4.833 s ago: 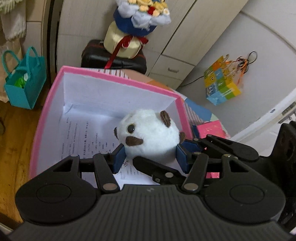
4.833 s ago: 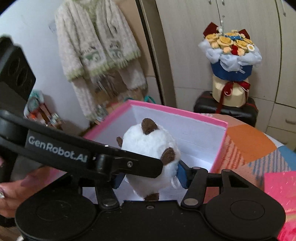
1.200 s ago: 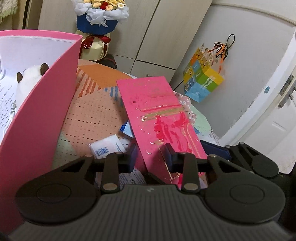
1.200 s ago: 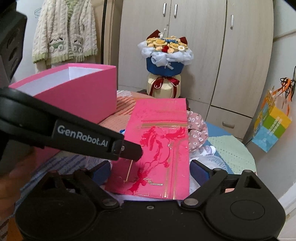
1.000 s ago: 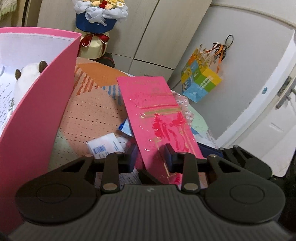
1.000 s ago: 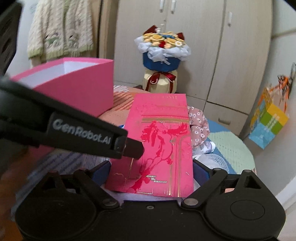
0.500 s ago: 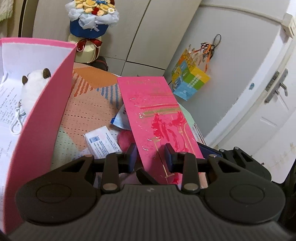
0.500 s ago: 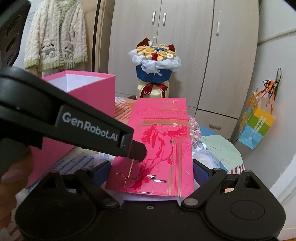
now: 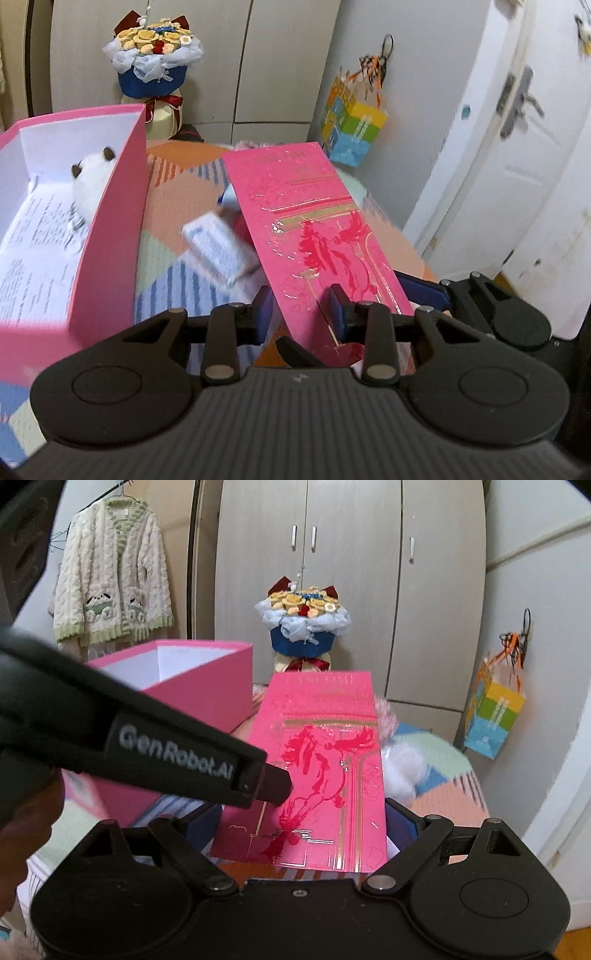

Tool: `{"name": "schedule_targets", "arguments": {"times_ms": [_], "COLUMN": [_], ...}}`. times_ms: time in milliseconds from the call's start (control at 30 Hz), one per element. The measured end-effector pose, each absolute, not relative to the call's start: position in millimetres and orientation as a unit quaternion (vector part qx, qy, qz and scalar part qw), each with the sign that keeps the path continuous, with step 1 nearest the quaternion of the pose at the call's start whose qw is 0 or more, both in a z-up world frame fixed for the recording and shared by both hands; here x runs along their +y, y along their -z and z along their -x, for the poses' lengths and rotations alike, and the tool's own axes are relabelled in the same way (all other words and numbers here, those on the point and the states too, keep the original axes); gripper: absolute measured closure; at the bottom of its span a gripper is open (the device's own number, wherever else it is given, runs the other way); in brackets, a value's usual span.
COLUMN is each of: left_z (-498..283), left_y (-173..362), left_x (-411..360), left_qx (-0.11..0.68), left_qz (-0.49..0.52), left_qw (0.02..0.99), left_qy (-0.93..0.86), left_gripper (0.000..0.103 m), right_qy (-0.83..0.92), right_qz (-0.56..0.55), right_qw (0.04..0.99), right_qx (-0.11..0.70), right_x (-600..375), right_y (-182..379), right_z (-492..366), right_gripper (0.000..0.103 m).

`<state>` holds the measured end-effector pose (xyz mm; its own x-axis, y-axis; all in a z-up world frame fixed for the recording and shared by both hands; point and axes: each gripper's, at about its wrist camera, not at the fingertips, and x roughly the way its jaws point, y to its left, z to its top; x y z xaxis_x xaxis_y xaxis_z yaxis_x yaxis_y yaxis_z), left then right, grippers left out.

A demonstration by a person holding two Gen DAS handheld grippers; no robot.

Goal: Organize soft objects
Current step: 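Lift the pink envelope card with the left gripper toward the pink box, then lower the pink envelope card into the box and open the left gripper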

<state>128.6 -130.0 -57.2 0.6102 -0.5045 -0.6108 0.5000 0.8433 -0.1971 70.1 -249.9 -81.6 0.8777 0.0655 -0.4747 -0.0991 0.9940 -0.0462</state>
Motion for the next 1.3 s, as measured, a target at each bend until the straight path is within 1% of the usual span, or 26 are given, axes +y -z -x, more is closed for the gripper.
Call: {"name": "schedule_targets", "arguments": {"times_ms": [133,400,633,767,1033,1200,1300], "left_z": [-113.7,-77.1,-57.2,-51.9,-61.0,-75.6,-93.0], "left_y": [60.0,49.4,20.9,0.3,-27.6,-40.4,-46.1], "left_x": [-118.8,-96.9,-66.7,-38.0,12.0,34.1,45.9], "left_qx": [0.342,0.336,0.339,0.338,0.339,0.320,0.313], "left_qz": [0.001,-0.029,-0.041,-0.042,-0.023,-0.014,0.011], "left_qw": [0.894,0.886,0.888,0.890,0.896,0.909,0.916], "left_qy": [0.290,0.320,0.308,0.303,0.284,0.267,0.251], "left_gripper": [0.072,0.071,0.070,0.070,0.070,0.070,0.070], "right_qy": [-0.047,-0.060,-0.072,-0.099,-0.151,-0.171,-0.183], "right_qz": [0.025,0.011,0.021,0.039,0.058,0.061,0.053], "right_qw": [0.967,0.967,0.959,0.957,0.953,0.954,0.954], "right_qx": [0.251,0.246,0.273,0.270,0.255,0.239,0.233], "right_x": [-243.9,-230.6,-203.0,-179.3,-139.8,-120.3,-113.2], "right_y": [89.8,83.8,54.7,35.5,4.1,-9.9,-18.1], "right_z": [-52.9,-16.6,-4.1,-0.2,-8.5,-26.3,-44.2], "right_gripper": [0.009,0.009,0.009,0.009,0.009,0.009,0.009]}}
